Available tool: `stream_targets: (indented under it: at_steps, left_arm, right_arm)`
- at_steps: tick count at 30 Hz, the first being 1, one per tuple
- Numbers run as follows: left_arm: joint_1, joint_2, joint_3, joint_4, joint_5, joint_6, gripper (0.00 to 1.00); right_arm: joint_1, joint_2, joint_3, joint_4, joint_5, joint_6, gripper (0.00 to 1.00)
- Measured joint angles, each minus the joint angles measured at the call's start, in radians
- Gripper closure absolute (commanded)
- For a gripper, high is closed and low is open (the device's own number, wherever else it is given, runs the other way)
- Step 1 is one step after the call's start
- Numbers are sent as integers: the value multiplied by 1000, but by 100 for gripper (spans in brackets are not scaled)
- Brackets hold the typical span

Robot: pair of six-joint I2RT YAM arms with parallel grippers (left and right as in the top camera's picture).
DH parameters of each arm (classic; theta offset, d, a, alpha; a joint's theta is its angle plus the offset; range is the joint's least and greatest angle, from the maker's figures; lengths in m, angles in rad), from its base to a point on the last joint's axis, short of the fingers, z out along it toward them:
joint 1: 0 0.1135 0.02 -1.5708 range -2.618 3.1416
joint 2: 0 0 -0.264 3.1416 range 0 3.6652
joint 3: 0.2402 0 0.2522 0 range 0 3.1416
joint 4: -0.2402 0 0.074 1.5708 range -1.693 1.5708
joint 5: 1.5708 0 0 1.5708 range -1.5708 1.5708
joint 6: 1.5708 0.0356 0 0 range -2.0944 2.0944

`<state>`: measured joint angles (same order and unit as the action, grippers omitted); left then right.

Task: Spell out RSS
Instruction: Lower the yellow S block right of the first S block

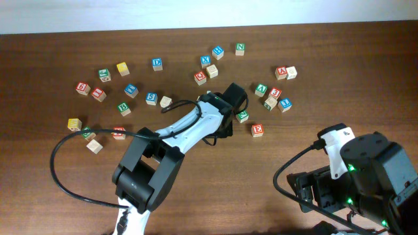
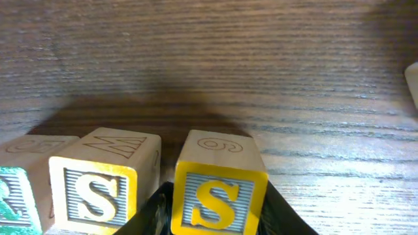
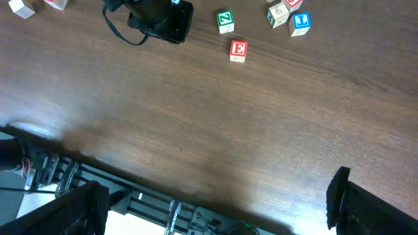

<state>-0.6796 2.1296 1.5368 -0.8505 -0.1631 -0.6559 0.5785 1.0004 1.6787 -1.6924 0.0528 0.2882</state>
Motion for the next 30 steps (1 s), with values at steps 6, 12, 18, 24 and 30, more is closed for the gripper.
stream_targets:
  at_steps: [6,12,18,24,30]
  left_arm:
    - [0,0,0,-32,28,0,70]
    - [0,0,0,-77,49,0,66]
    - [-5,0,0,-111,82,0,72]
    - [-65,0,0,-130,85,1,100]
    - [-92,-72,-2,-114,45,-3,100]
  right_arm:
    - [0,0,0,0,0,0,2]
    - [0,0,0,0,0,0,2]
    - [0,0,0,0,0,0,2]
    - [0,0,0,0,0,0,2]
    - [0,0,0,0,0,0,2]
